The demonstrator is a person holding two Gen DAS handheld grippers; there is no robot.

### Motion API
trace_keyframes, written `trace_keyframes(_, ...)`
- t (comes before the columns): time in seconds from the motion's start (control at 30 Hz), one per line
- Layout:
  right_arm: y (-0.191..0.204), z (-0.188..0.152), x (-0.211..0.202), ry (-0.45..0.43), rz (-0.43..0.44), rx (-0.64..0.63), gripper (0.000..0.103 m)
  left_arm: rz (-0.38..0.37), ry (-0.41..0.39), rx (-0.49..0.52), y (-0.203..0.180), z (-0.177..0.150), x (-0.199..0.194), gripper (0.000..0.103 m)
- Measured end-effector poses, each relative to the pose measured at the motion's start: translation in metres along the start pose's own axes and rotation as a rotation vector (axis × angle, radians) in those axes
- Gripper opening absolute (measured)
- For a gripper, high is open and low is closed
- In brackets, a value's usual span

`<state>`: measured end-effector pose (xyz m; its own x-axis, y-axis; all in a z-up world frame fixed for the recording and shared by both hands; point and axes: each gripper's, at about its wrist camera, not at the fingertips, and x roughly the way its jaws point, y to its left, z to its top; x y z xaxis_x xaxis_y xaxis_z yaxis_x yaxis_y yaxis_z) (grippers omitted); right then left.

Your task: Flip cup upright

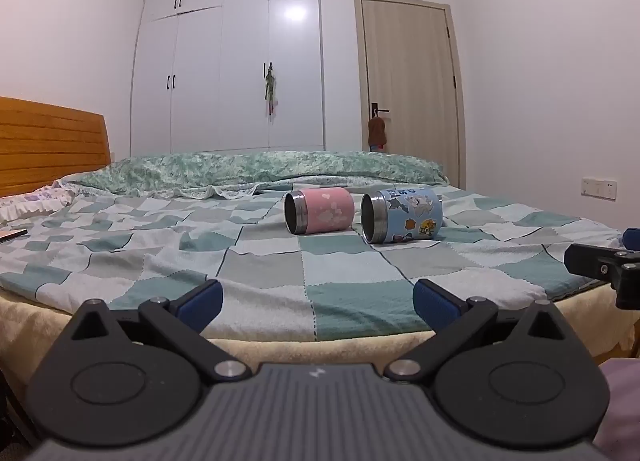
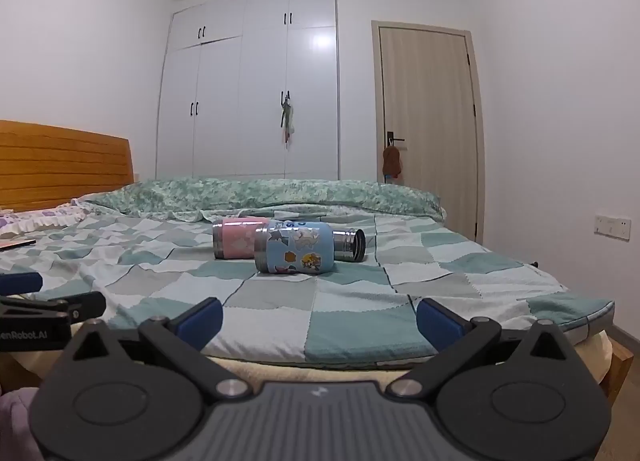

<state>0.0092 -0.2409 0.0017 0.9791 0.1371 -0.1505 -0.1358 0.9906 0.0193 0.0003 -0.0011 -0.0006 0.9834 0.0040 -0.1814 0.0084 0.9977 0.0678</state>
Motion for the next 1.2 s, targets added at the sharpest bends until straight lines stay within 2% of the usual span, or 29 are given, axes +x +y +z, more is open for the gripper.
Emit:
trace_keyframes(0.13, 0.000, 0.000, 0.004, 0.012, 0.007, -0.005, 0.103, -0.009, -0.021, -0.012, -0.001, -0.001, -0.002, 0.103)
trace_keyframes(0.23, 0.005, 0.001, -0.004, -0.029, -0.001, -0.020, 0.103, -0.013, -0.026, -0.014, -0.004, -0.002, -0.003, 0.103)
trace_keyframes(0.33, 0.002, 0.003, -0.005, -0.026, 0.001, -0.017, 0.103, -0.009, -0.038, -0.018, -0.006, 0.003, -0.004, 0.103)
trace_keyframes(1.2, 0.003, 0.001, -0.007, -0.041, -0.002, -0.019, 0.103, -0.014, -0.045, -0.029, 0.001, 0.001, -0.008, 0.103)
